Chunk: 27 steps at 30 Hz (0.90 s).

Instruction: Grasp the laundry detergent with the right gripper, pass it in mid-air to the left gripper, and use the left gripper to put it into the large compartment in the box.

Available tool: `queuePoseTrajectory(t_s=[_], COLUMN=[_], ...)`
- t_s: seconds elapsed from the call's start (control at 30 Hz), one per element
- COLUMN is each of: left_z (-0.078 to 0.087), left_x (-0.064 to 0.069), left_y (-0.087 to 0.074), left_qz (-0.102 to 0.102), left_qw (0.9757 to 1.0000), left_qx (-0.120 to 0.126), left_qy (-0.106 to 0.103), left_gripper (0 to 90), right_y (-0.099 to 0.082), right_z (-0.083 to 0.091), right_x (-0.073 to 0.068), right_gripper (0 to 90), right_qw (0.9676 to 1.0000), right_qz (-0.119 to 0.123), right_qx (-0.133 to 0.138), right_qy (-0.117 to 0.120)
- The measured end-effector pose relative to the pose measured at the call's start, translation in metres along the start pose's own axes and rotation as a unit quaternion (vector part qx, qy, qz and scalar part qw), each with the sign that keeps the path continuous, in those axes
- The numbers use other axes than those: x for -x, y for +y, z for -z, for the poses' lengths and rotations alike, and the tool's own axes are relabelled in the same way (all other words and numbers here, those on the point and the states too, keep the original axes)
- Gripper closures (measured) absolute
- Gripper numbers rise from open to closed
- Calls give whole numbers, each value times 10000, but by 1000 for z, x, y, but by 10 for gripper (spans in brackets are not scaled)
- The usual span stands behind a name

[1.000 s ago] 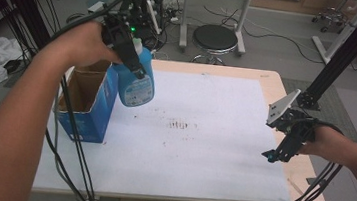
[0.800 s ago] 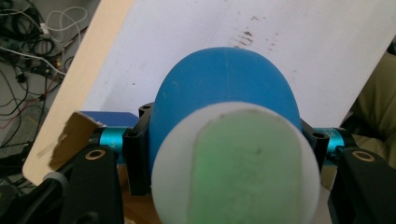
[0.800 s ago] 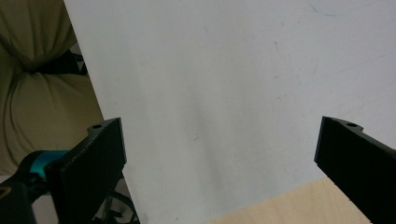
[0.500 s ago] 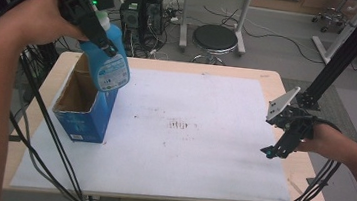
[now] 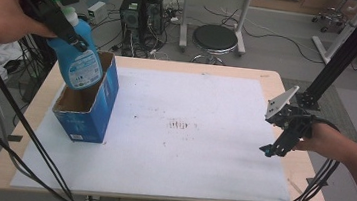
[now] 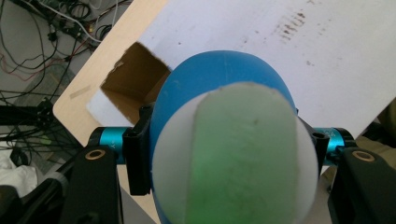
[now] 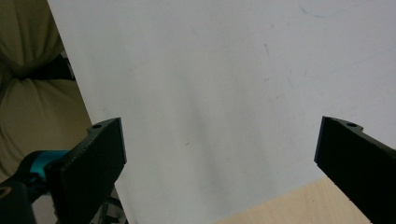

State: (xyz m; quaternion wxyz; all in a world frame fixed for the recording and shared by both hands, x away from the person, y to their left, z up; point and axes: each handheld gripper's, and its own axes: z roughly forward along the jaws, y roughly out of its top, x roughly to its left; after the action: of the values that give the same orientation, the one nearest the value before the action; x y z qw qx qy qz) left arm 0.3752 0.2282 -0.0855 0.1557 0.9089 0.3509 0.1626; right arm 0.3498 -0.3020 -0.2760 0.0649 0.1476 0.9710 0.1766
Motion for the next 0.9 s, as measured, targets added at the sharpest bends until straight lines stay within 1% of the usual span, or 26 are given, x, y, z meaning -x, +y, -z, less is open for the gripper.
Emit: queuePoseTrajectory(t_s=[0.07,0.17,0.27,0.4,0.47,0.5,0.53,0.63,0.7,0.73,0.77,0.8,0.9], left_z=[-2,-8,-15,-28,-33,-33,-39,-49,-58,-62,-67,-71,-85], left_x=[-4,-9,-13,-16,-16,-16,-16,-17,-16,-17,-17,-17,-16], left_y=[-6,-14,-21,-28,-30,-30,-32,-36,-38,-39,-40,-41,-43], left_qz=[75,135,193,219,209,209,185,185,162,129,147,128,71], left_qw=[9999,9998,9998,9997,9998,9998,9998,9998,9999,9999,9999,9998,9998], left_qx=[27,11,-2,-35,-66,-66,-53,-29,-61,-82,-53,-86,-154], left_qy=[70,140,102,41,19,19,15,-14,-6,-26,-58,-87,-144], left_gripper=[380,381,381,381,381,381,381,381,381,381,381,381,381], right_y=[0,-1,-1,-1,0,0,0,1,1,1,2,2,1], right_z=[-1,-2,-4,-6,-6,-6,-6,-6,-7,-7,-8,-9,-9], right_x=[0,0,0,0,0,0,0,0,0,0,0,0,0], right_gripper=[11,11,11,11,11,11,11,11,11,11,11,11,11], right_qw=[10000,10000,10000,10000,10000,10000,10000,9999,9999,9999,9999,9999,9999], right_qz=[-14,-43,-39,-66,-58,-58,-69,-92,-115,-120,-121,-145,-166], right_qx=[18,50,26,18,22,22,26,38,21,20,15,34,9], right_qy=[6,-6,2,-12,-5,-5,-4,16,-7,3,7,43,30])
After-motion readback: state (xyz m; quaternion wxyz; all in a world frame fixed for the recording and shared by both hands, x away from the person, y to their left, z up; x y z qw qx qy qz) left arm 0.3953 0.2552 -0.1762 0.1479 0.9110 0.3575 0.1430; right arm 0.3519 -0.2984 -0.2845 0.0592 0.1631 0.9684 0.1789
